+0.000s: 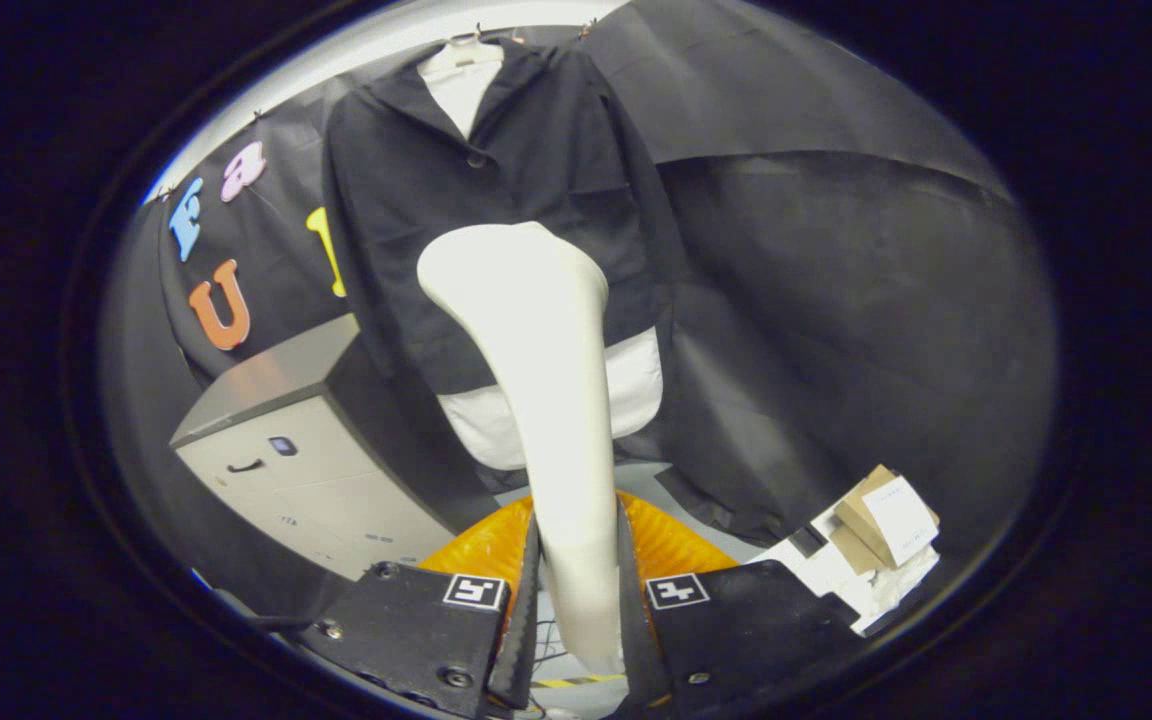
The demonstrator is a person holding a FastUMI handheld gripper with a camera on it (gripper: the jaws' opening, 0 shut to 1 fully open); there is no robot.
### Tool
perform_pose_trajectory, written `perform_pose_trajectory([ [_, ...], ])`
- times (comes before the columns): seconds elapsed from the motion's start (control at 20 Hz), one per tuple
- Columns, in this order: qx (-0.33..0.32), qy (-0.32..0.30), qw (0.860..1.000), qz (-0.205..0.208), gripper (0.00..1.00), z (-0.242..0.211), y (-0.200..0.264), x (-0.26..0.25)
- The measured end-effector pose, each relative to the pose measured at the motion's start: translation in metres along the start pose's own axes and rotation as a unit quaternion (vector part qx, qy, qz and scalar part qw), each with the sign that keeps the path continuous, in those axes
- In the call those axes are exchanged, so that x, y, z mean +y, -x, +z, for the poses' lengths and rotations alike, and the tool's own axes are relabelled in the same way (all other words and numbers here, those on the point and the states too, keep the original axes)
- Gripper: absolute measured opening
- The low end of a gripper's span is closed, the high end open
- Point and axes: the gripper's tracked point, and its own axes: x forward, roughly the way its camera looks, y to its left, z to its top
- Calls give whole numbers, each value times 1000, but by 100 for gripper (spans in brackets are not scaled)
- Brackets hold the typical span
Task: Iron the clothes twice with a garment steamer, once on the left side and once on the right side.
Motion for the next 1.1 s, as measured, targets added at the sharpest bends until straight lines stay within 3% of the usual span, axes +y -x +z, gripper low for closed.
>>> perform_pose_trajectory([
  [0.25, -18, 4, 1000, 10, 38, -37, 87, 37],
  [0.5, -37, 47, 997, 48, 38, -61, 146, 86],
  [0.75, -51, 94, 990, 95, 38, -86, 184, 121],
  [1.1, -46, 110, 987, 104, 38, -112, 197, 128],
])
